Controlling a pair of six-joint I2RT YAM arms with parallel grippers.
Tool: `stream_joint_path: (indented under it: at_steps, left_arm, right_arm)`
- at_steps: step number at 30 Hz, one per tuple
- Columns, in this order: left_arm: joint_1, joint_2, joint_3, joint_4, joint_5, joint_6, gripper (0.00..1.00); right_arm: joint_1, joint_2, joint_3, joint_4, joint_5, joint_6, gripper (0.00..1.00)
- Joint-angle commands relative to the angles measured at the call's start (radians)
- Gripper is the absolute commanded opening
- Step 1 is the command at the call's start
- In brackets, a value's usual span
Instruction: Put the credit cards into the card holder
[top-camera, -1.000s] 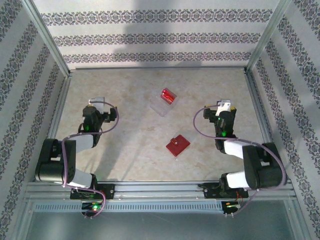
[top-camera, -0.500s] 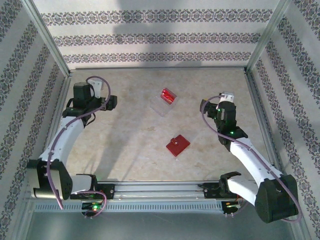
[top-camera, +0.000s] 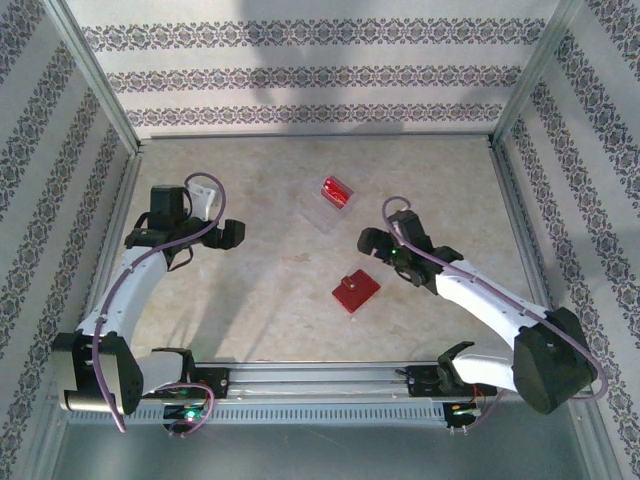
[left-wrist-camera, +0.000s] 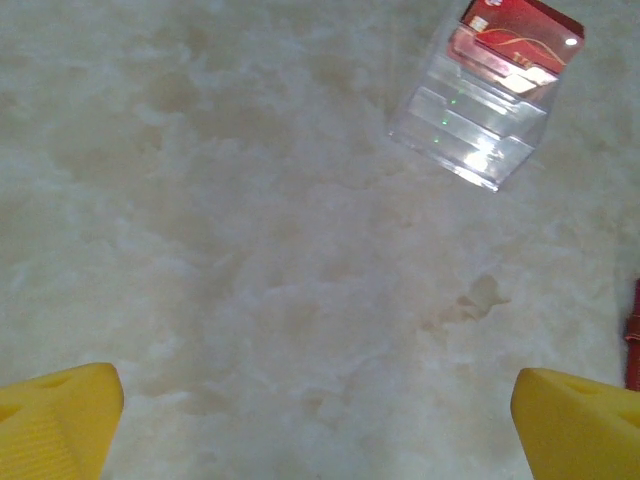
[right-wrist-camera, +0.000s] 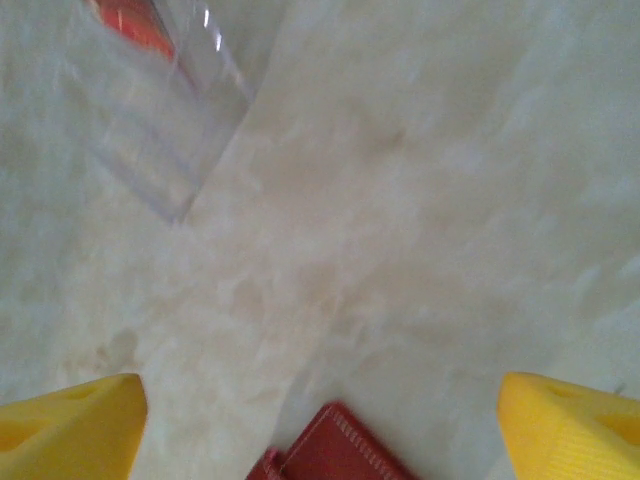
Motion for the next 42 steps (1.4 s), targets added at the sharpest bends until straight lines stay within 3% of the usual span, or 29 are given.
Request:
stream_joint_path:
  at_steps: [1, 10, 15, 21, 31, 42]
  left_arm:
    - [0.000, 0.012, -0.011, -0.016, 0.049, 0.025, 1.00]
    - [0.014, -0.002, -0.020, -0.003, 0.047, 0.016, 1.00]
    - [0.033, -0.019, -0.036, 0.010, 0.054, 0.011, 1.00]
    - [0.040, -0.046, -0.050, 0.022, 0.051, 0.008, 1.00]
    - [0.041, -0.058, -0.042, 0.005, 0.050, -0.001, 1.00]
    - [0.040, -0.073, -0.056, 0.036, 0.044, -0.010, 1.00]
  right_arm:
    - [0.026, 0.038, 0.035, -0.092, -0.047, 0.064, 0.88]
    - [-0.070, 0.119, 0.008, -0.035, -0.184, -0.028, 0.89]
    - [-0.088, 0.213, 0.138, -0.046, -0.185, -0.034, 0.84]
    - [-0.034, 0.365, 0.329, -0.027, -0.092, 0.064, 0.79]
    - [-0.011, 0.600, 0.606, -0.073, -0.030, 0.182, 0.59]
    - [-0.035, 0.707, 0.698, -0.084, 0.009, 0.202, 0.46]
